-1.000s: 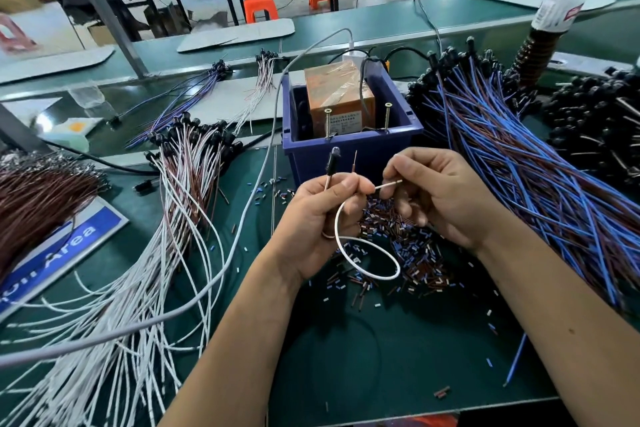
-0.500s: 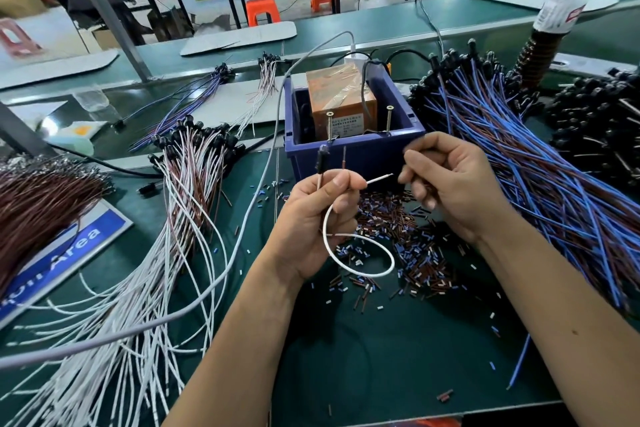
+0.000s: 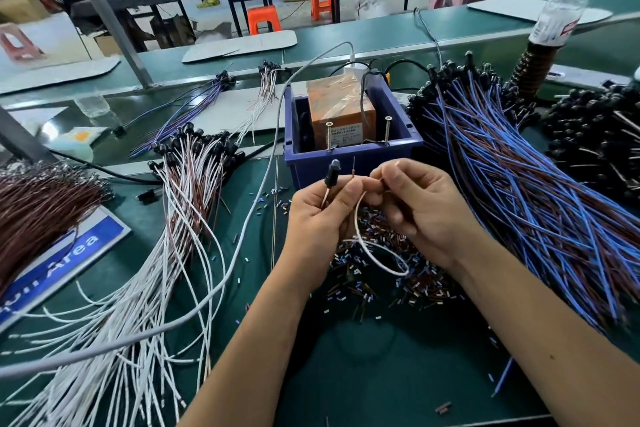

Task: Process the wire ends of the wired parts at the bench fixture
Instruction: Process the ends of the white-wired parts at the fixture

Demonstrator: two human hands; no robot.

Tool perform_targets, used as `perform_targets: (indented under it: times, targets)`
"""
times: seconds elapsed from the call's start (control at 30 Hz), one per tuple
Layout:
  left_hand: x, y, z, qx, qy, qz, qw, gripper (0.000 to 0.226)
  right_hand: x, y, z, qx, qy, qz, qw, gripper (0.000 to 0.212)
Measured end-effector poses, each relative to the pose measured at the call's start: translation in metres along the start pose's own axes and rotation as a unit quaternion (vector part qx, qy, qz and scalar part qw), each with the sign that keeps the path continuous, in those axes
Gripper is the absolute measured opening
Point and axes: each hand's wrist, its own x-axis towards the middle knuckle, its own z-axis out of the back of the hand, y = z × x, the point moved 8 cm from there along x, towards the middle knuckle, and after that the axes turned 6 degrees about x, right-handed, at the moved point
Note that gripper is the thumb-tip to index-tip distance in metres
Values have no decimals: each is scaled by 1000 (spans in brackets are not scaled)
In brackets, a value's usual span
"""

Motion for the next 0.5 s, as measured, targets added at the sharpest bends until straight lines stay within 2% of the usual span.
perform_targets:
  times: [0.1, 0.2, 0.33, 0.4, 0.5]
  targets:
    - [-1, -16, 6, 150, -60, -111, 981, 15, 2, 9, 7, 29, -14, 31, 999, 22]
    - [-8, -22, 7, 230, -115, -163, 952, 14, 2, 12, 13, -3, -47, 60, 997, 18]
    - [-15, -33, 18, 248, -222, -183, 925, 14, -1, 20, 32, -74, -146, 121, 979, 18]
    - [-15, -36, 30, 224, -273, -172, 919, 3, -3, 24, 32, -98, -146, 151, 973, 20]
    - [-17, -36, 45, 202, -341, -148, 906, 14, -5, 28, 29, -160, -147, 181, 959, 18]
